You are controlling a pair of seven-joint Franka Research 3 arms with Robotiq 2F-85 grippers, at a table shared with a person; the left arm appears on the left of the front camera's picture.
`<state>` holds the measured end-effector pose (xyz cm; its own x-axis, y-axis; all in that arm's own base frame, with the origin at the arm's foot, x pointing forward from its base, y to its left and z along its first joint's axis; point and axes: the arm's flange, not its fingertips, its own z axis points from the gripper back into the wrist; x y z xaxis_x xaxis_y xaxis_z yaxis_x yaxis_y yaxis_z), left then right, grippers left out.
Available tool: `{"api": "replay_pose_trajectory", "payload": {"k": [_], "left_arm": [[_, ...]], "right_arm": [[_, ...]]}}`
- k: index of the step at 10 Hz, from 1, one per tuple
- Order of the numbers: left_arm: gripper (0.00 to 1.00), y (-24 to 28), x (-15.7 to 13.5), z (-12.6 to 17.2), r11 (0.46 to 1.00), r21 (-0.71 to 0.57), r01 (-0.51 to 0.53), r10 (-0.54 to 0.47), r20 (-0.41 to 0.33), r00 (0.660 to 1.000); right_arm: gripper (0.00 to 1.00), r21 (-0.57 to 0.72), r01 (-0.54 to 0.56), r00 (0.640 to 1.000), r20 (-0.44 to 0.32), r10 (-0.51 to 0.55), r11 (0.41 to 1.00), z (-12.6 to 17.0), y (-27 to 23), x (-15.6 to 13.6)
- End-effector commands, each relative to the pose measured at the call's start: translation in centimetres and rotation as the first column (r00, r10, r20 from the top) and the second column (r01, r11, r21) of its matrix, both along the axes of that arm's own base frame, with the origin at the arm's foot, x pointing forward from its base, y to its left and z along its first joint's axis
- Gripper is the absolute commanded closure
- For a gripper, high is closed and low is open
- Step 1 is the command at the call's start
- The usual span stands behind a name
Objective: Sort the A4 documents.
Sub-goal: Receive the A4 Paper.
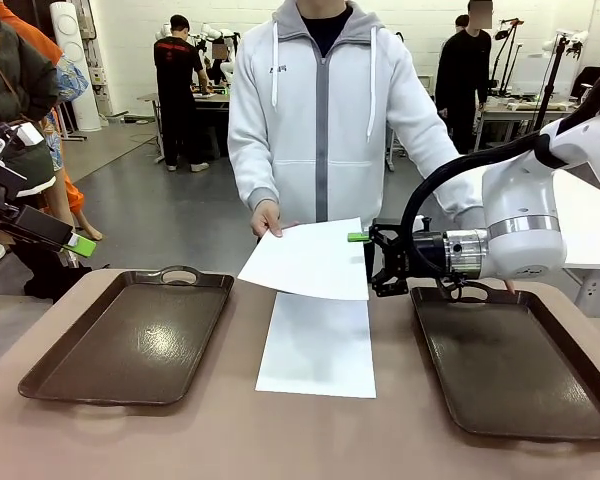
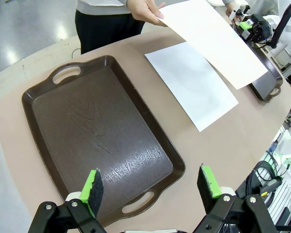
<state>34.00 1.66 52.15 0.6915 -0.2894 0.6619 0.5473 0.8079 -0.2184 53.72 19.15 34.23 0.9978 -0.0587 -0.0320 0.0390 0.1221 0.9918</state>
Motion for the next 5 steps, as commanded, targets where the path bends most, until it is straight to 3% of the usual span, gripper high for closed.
{"api": "replay_pose_trajectory", "payload": {"k": [1,5], "left_arm": [[0.00,0.0,0.0,-0.1,1.000,-0.010,0.005,-0.005,-0.001,1.000],[0.00,0.0,0.0,-0.1,1.000,-0.010,0.005,-0.005,-0.001,1.000]], "right_arm": [[0.00,0.035,0.017,1.000,0.010,-0.018,0.999,-0.1,0.4,0.6],[0.00,0.009,0.047,0.998,0.046,-0.047,0.999,-0.6,1.8,0.9]]}}
